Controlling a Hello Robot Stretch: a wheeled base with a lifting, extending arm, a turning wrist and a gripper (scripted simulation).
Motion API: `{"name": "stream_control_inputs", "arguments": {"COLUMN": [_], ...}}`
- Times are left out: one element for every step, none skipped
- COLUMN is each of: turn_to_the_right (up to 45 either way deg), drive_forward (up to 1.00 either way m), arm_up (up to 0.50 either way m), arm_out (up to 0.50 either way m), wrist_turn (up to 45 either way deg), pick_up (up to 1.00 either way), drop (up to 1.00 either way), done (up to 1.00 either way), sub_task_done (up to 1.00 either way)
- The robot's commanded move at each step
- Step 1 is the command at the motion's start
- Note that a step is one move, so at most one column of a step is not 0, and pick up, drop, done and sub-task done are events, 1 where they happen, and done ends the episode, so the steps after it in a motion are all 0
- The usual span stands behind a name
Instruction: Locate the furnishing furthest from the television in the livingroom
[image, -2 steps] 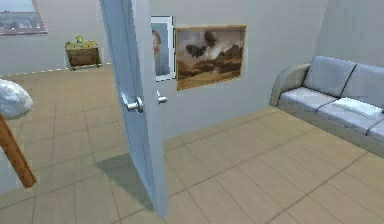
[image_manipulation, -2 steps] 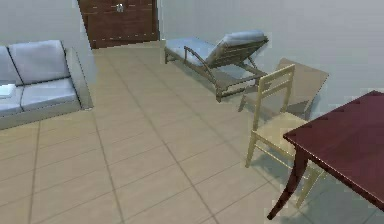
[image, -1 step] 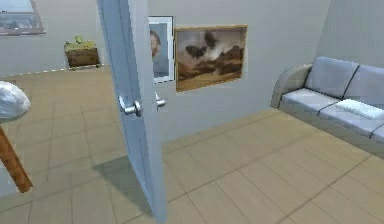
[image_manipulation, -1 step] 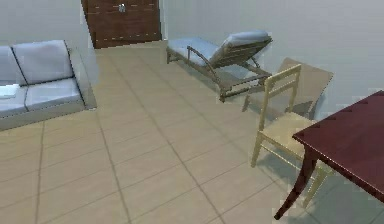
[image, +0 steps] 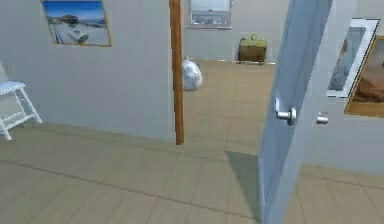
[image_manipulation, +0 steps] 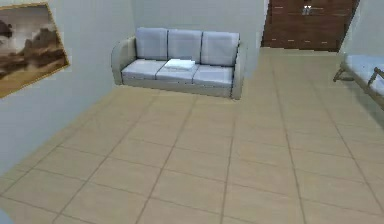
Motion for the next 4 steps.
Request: {"name": "stream_control_inputs", "arguments": {"turn_to_the_right": [-30.0,0.0,-42.0,0.0], "drive_forward": [0.0,0.2,0.0,0.65], "arm_up": [0.0,0.0,0.0,0.0], "arm_out": [0.0,0.0,0.0,0.0], "wrist_turn": [0.0,0.0,0.0,0.0], "pick_up": [0.0,0.0,0.0,0.0], "drop": [0.0,0.0,0.0,0.0], "done": [0.0,0.0,0.0,0.0], "sub_task_done": [0.0,0.0,0.0,0.0]}}
